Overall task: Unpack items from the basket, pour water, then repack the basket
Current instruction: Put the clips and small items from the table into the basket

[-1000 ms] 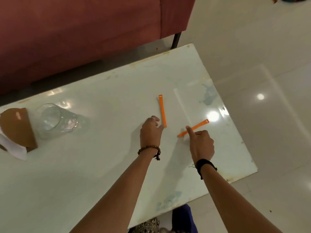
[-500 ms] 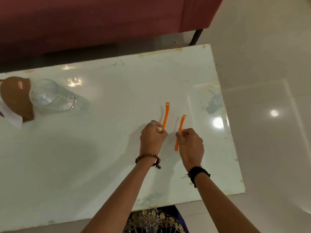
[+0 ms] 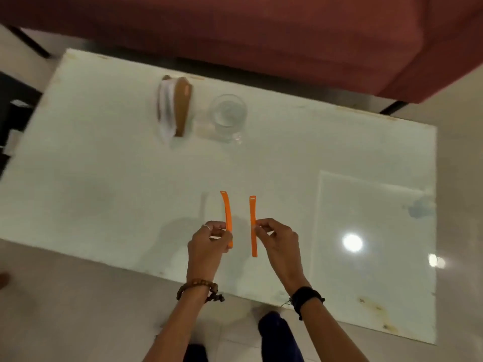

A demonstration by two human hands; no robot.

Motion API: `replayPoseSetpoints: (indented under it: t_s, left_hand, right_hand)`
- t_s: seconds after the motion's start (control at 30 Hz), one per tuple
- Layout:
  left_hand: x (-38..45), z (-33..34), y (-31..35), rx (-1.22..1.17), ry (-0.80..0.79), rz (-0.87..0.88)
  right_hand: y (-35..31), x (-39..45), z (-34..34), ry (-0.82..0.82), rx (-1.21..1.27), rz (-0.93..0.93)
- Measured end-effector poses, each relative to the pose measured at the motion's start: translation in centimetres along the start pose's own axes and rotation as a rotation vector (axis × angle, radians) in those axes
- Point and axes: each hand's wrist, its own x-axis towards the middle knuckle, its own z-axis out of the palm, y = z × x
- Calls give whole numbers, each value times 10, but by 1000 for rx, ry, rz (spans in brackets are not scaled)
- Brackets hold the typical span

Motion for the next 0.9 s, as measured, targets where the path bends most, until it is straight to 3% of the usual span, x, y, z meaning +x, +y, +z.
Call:
replayPoseSetpoints:
  t_s: [0.43, 0.67, 0.9]
  left_hand:
    - [27, -307, -35, -166, 122, 11]
    - [68, -410, -37, -232, 267, -16]
    - [135, -503, -33, -144, 356, -89]
  right_hand:
    - [-157, -48, 242, -133, 26, -141]
    - [-239, -33, 355, -217, 75, -166]
    - [-309, -4, 456, -234, 90, -166]
